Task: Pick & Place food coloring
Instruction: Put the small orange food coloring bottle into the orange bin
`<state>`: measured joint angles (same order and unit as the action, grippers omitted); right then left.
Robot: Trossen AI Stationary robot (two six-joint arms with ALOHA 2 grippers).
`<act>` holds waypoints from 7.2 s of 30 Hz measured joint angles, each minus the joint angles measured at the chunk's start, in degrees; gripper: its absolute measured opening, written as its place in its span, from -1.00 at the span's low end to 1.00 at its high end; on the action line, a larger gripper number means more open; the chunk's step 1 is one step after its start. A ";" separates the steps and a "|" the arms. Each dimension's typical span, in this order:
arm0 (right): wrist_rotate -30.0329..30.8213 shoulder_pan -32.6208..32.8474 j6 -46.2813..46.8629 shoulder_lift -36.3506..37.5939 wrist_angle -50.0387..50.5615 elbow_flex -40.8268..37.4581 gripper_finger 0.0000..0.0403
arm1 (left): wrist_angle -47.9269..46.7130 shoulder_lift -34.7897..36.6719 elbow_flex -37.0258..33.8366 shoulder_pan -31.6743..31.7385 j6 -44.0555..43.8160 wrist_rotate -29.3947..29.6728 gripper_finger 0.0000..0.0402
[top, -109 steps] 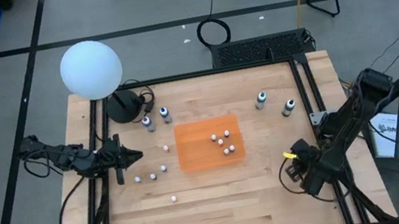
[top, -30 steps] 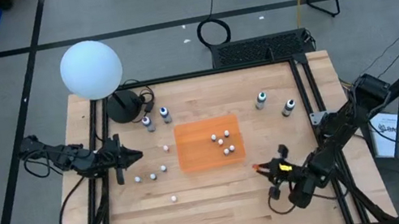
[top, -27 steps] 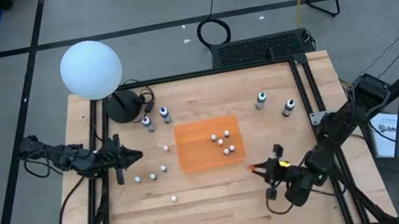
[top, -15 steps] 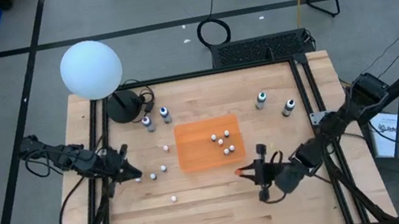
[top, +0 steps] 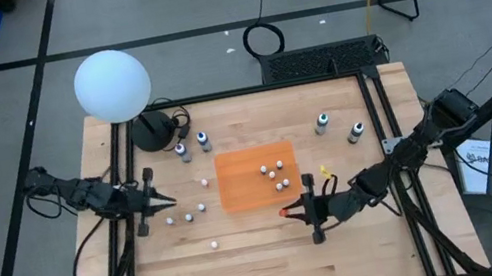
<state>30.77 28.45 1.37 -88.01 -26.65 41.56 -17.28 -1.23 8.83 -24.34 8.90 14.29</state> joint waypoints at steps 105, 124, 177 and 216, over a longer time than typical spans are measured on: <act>-16.13 -18.33 0.30 -12.90 -21.97 2.82 -0.78 | -23.15 -98.36 73.69 20.96 13.26 -15.72 0.36; -16.13 -18.32 0.32 -12.90 -22.01 2.82 -0.78 | -23.27 -98.38 73.68 21.11 13.19 -20.48 -0.18; -4.17 -20.61 -8.90 -7.39 -22.22 2.80 -0.46 | 53.33 -72.23 25.29 34.03 4.29 -40.51 -0.72; -15.74 -24.83 -17.56 -14.45 -34.65 10.25 -0.23 | 59.75 -74.73 23.90 38.72 4.02 -42.37 -0.73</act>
<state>15.03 3.62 -16.19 -102.46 -61.30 51.81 42.47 -75.96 32.73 14.38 12.92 -28.08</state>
